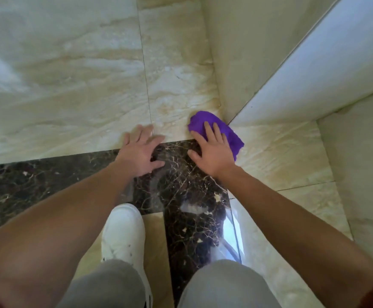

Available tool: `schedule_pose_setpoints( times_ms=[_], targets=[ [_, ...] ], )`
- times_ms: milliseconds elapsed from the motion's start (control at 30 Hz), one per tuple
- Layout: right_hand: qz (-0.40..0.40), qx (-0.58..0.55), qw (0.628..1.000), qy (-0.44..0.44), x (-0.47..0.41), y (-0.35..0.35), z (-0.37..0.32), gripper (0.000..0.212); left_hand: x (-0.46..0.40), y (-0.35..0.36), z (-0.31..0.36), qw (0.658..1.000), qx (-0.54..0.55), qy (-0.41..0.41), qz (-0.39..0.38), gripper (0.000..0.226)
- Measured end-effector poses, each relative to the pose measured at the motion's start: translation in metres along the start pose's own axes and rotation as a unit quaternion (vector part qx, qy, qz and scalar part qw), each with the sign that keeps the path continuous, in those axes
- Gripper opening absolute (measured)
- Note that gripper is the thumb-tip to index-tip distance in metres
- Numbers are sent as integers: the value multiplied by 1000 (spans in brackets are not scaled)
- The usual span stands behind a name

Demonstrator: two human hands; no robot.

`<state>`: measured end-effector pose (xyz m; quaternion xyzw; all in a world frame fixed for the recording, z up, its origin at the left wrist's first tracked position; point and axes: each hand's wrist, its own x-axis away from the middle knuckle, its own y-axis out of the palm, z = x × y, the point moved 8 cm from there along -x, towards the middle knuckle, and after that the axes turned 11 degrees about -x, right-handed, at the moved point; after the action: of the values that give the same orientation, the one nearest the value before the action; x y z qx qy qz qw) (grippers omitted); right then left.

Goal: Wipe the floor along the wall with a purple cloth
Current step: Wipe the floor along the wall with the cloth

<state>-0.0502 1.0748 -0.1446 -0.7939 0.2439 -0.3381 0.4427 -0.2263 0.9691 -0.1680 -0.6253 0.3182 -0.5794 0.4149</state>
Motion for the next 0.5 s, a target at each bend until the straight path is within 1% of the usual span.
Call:
schedule_pose_setpoints(
  times_ms=[33,67,133,200,233,300,367,400,500],
  targets=[
    [-30,4,999,8,-6,8,10,70,-7,-1,-1,1000,5,-5,2,85],
    [-37,-1,999,25,-15,10,20,72,-14,-4,-1,1000,3,-8,17,85],
    [-16,-24,998,54,-35,8,28,74,-28,-13,-4,997,-1,-14,72,80],
    [1,-40,996,80,-51,10,26,72,-42,-18,-13,994,-7,-21,106,74],
    [5,-51,994,94,-59,10,26,70,-51,-19,-19,994,-9,-26,108,73],
    [8,-66,992,107,-79,2,27,66,-71,-17,-38,995,-1,-50,85,76],
    [8,-71,992,100,-102,-14,28,64,-84,-8,-54,996,-9,-70,51,81],
    [7,-74,992,97,-113,-19,30,64,-89,-5,-60,996,-22,-73,48,83],
    [30,-68,992,98,-139,-24,34,62,-104,-9,-79,991,-29,-89,93,86]
  ],
)
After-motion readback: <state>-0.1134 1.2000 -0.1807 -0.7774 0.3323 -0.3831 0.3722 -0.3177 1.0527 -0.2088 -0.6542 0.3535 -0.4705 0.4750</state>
